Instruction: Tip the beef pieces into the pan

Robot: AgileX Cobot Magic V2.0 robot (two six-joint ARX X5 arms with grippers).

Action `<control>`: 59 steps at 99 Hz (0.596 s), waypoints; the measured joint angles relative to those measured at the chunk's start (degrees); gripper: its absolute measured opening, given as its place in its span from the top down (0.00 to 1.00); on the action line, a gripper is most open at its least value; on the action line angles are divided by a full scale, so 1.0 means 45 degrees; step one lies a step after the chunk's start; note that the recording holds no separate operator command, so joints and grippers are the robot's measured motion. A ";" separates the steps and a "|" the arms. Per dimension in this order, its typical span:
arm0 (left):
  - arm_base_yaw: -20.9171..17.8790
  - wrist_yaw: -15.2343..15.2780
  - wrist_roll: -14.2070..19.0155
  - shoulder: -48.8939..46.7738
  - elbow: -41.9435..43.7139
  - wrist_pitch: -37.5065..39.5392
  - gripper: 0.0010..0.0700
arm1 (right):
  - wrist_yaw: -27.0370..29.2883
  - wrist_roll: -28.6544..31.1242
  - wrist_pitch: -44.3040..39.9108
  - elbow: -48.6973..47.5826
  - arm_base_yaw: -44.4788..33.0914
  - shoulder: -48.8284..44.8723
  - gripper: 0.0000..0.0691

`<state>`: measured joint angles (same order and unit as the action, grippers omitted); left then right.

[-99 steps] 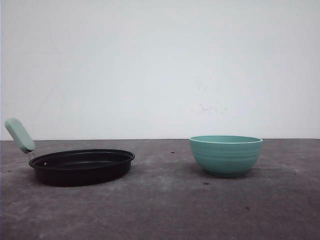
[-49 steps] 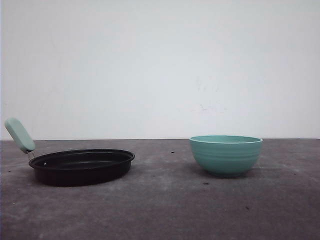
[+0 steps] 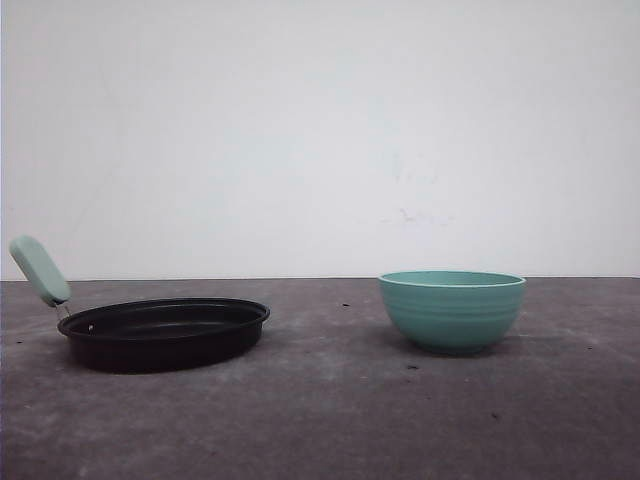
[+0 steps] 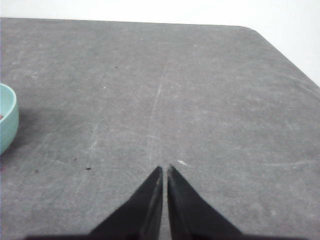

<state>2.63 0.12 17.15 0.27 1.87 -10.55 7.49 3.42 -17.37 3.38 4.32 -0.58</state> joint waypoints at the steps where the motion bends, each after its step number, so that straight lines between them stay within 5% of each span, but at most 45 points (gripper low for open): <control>1: 0.0000 0.0000 0.0073 0.0000 0.0000 0.0000 0.98 | 0.0000 0.0015 0.0005 0.0000 0.0000 0.0000 0.98; 22: 0.0000 -0.0219 0.0729 0.0000 0.0000 0.0000 0.98 | 0.0000 0.0204 0.0000 0.0000 0.0000 -0.0073 0.98; 43: 0.0005 -0.2142 0.2016 0.0024 0.0486 -0.0413 0.98 | -0.0850 0.1496 0.1307 0.0010 0.0000 -0.0073 0.98; 59: 0.0005 -0.1991 0.2671 0.0690 0.2603 -0.0481 0.98 | -0.1438 0.2739 0.2375 0.1190 0.0005 -0.0214 0.99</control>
<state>2.66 -8.84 29.17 3.38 13.58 -12.71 1.02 15.75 -6.68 8.73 4.34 -1.54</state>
